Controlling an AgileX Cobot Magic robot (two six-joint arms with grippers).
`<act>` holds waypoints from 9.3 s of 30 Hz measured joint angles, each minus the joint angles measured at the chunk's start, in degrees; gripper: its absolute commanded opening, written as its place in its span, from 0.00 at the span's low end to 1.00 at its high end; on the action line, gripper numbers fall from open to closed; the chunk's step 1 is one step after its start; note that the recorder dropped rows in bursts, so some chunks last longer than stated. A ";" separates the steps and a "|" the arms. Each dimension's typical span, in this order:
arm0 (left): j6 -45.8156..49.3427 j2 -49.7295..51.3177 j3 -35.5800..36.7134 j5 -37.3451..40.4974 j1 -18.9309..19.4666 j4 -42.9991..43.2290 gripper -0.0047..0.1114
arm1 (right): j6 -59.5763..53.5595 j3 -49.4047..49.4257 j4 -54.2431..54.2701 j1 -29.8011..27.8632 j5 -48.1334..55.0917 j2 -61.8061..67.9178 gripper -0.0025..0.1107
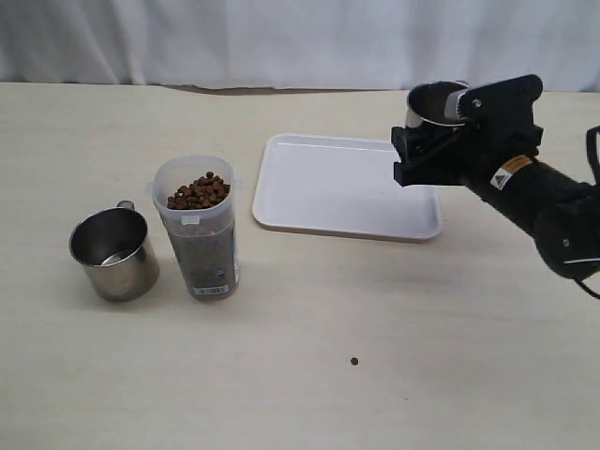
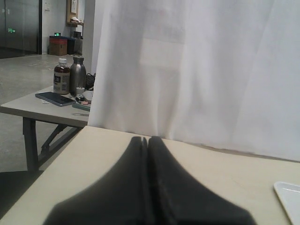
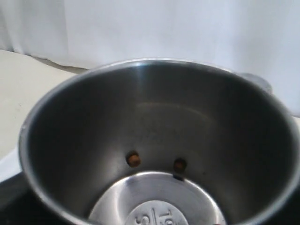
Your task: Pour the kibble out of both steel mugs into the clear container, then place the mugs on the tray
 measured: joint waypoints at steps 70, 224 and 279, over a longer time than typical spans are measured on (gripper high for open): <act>0.00 0.00 0.00 0.00 0.00 0.00 0.04 | 10.95 -13.57 -7.37 -3.62 1.38 19.07 0.90; 59.04 101.53 -13.91 -53.76 0.00 -23.22 0.73 | 29.93 36.52 -15.39 -3.62 33.03 -88.07 0.07; 63.22 105.29 -32.52 -57.41 0.00 -19.90 0.04 | 30.07 36.52 -15.39 -3.62 33.03 -88.07 0.07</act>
